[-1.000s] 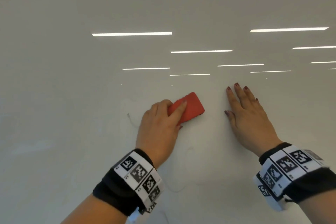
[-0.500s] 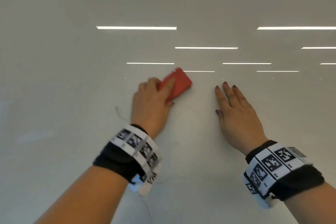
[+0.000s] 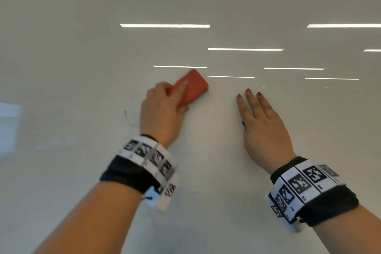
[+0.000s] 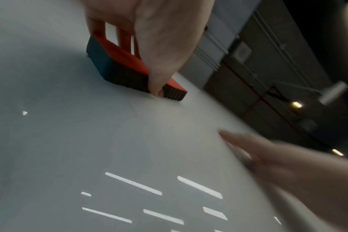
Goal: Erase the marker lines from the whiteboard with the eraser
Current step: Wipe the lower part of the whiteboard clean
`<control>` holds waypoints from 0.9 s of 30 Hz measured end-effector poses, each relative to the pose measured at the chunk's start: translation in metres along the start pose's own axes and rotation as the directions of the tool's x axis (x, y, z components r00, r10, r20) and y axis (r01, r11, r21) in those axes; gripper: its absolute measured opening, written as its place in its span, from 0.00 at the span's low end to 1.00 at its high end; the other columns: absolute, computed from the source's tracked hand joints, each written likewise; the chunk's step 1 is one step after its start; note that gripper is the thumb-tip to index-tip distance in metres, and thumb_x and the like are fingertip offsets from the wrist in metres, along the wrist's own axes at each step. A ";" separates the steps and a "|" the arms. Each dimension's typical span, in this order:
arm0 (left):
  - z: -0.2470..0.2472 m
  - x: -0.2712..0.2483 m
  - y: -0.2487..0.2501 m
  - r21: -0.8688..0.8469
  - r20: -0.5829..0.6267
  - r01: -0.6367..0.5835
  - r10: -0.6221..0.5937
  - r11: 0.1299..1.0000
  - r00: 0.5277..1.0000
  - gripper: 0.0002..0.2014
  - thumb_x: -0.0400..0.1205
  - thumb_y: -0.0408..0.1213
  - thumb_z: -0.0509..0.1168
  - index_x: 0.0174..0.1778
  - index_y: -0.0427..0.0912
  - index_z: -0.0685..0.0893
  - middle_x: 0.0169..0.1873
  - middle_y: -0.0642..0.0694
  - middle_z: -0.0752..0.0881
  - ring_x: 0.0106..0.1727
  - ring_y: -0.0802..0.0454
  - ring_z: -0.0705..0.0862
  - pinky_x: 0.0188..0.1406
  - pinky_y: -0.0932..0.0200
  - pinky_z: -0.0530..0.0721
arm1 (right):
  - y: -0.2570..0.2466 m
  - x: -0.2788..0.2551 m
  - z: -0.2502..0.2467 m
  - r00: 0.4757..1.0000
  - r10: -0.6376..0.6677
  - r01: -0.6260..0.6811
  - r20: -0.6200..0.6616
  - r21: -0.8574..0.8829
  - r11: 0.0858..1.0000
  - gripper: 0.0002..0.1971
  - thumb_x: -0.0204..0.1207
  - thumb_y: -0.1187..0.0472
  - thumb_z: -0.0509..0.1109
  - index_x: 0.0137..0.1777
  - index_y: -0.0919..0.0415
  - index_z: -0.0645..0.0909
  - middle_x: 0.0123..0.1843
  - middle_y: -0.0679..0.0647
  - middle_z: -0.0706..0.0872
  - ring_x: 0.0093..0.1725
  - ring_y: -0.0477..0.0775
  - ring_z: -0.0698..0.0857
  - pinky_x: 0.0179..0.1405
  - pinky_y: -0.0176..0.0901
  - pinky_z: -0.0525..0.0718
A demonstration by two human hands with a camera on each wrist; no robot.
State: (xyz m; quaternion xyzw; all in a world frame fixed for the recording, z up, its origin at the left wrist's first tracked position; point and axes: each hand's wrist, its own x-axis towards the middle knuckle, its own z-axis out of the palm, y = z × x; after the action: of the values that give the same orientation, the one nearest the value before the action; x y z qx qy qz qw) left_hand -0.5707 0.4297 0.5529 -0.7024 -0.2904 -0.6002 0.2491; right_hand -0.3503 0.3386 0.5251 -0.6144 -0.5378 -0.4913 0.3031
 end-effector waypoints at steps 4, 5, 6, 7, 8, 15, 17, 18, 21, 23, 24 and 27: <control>-0.011 0.015 -0.030 0.003 -0.019 0.259 -0.259 0.966 0.966 0.32 0.80 0.47 0.65 0.80 0.55 0.62 0.66 0.39 0.70 0.63 0.38 0.70 0.59 0.44 0.76 | 0.003 -0.001 0.001 1.000 -0.024 0.024 -0.013 0.003 1.000 0.36 0.75 0.71 0.65 0.83 0.59 0.58 0.83 0.59 0.60 0.81 0.64 0.59 0.75 0.57 0.65; -0.009 0.008 -0.026 0.006 -0.028 0.253 -0.252 0.968 0.967 0.32 0.80 0.47 0.65 0.80 0.54 0.62 0.66 0.38 0.70 0.63 0.38 0.70 0.58 0.44 0.76 | 0.003 -0.001 0.001 1.000 -0.027 0.028 -0.014 0.004 1.000 0.36 0.75 0.71 0.65 0.83 0.59 0.57 0.83 0.59 0.60 0.82 0.64 0.59 0.76 0.57 0.64; -0.006 0.000 -0.019 0.009 -0.032 0.221 -0.221 0.975 0.975 0.32 0.79 0.47 0.65 0.80 0.53 0.63 0.65 0.37 0.71 0.61 0.37 0.71 0.57 0.44 0.76 | 0.003 -0.001 0.001 1.000 -0.028 0.028 -0.008 0.003 1.000 0.36 0.76 0.70 0.64 0.83 0.58 0.56 0.83 0.59 0.59 0.82 0.64 0.58 0.76 0.56 0.63; -0.002 -0.010 -0.010 0.010 -0.032 0.179 -0.179 0.984 0.983 0.32 0.79 0.46 0.66 0.79 0.52 0.64 0.64 0.36 0.72 0.60 0.36 0.72 0.55 0.43 0.77 | 0.003 -0.001 0.000 1.000 -0.027 0.027 0.002 0.004 1.000 0.35 0.77 0.70 0.63 0.83 0.58 0.55 0.84 0.58 0.57 0.82 0.63 0.56 0.77 0.56 0.61; 0.004 -0.020 0.000 0.011 -0.033 0.138 -0.137 0.990 0.990 0.32 0.78 0.45 0.67 0.79 0.50 0.66 0.63 0.35 0.73 0.58 0.35 0.73 0.53 0.44 0.77 | 0.002 -0.001 0.000 1.000 -0.027 0.027 0.008 0.006 1.000 0.35 0.77 0.70 0.62 0.83 0.58 0.54 0.84 0.58 0.56 0.83 0.63 0.55 0.77 0.56 0.59; 0.023 -0.084 0.038 0.011 0.017 -0.012 0.012 1.000 1.000 0.32 0.74 0.45 0.72 0.76 0.53 0.71 0.59 0.40 0.77 0.54 0.41 0.77 0.52 0.47 0.80 | -0.006 -0.004 -0.001 1.000 0.007 -0.007 0.002 0.041 0.999 0.36 0.75 0.71 0.57 0.84 0.58 0.52 0.85 0.59 0.53 0.83 0.64 0.50 0.80 0.56 0.52; 0.024 -0.105 0.041 0.009 0.059 -0.076 0.076 0.997 0.995 0.33 0.74 0.46 0.72 0.76 0.54 0.71 0.59 0.42 0.78 0.55 0.43 0.78 0.53 0.49 0.80 | -0.007 -0.004 0.000 1.000 0.014 -0.013 -0.006 0.052 0.999 0.36 0.76 0.71 0.58 0.84 0.58 0.52 0.85 0.59 0.52 0.83 0.63 0.50 0.80 0.56 0.51; 0.024 -0.113 0.039 0.010 0.081 -0.101 0.100 0.995 0.992 0.32 0.74 0.46 0.72 0.76 0.55 0.71 0.59 0.42 0.78 0.56 0.44 0.78 0.54 0.49 0.80 | -0.008 -0.005 0.000 1.000 0.016 -0.016 -0.004 0.054 0.998 0.36 0.76 0.71 0.58 0.84 0.57 0.51 0.85 0.58 0.52 0.83 0.63 0.49 0.80 0.56 0.51; 0.018 -0.116 0.023 0.036 0.102 -0.125 0.121 0.991 0.987 0.32 0.75 0.47 0.71 0.75 0.56 0.70 0.60 0.42 0.78 0.57 0.44 0.78 0.55 0.48 0.80 | -0.007 -0.006 0.000 1.000 0.023 -0.023 0.000 0.045 0.999 0.37 0.76 0.71 0.58 0.84 0.56 0.51 0.85 0.57 0.51 0.84 0.62 0.49 0.80 0.55 0.51; 0.011 -0.100 0.003 0.043 0.062 -0.084 0.082 0.995 0.995 0.32 0.74 0.46 0.72 0.75 0.54 0.72 0.58 0.39 0.79 0.55 0.40 0.78 0.54 0.47 0.79 | -0.009 -0.006 0.000 0.999 0.034 -0.034 0.008 0.028 0.999 0.37 0.76 0.70 0.58 0.84 0.56 0.49 0.85 0.56 0.50 0.84 0.61 0.48 0.80 0.55 0.51; 0.006 -0.088 -0.008 0.044 0.040 -0.055 0.053 0.998 0.998 0.31 0.75 0.46 0.72 0.75 0.53 0.72 0.58 0.38 0.79 0.54 0.39 0.78 0.53 0.47 0.79 | -0.010 -0.007 0.001 0.999 0.040 -0.041 0.012 0.019 0.999 0.37 0.76 0.70 0.58 0.84 0.55 0.49 0.85 0.56 0.50 0.84 0.61 0.48 0.80 0.55 0.51; -0.009 -0.053 -0.043 0.073 0.009 0.018 -0.019 0.997 1.000 0.30 0.76 0.46 0.70 0.76 0.50 0.72 0.59 0.35 0.77 0.53 0.35 0.77 0.53 0.44 0.80 | -0.013 -0.007 0.002 0.998 0.058 -0.058 0.003 0.005 0.998 0.38 0.74 0.72 0.60 0.84 0.57 0.51 0.85 0.58 0.53 0.83 0.62 0.51 0.79 0.56 0.52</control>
State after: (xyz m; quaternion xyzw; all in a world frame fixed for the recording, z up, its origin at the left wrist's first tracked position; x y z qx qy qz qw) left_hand -0.6133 0.4483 0.5020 -0.6930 -0.3196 -0.5882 0.2676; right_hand -0.3618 0.3410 0.5160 -0.6296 -0.5214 -0.4803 0.3179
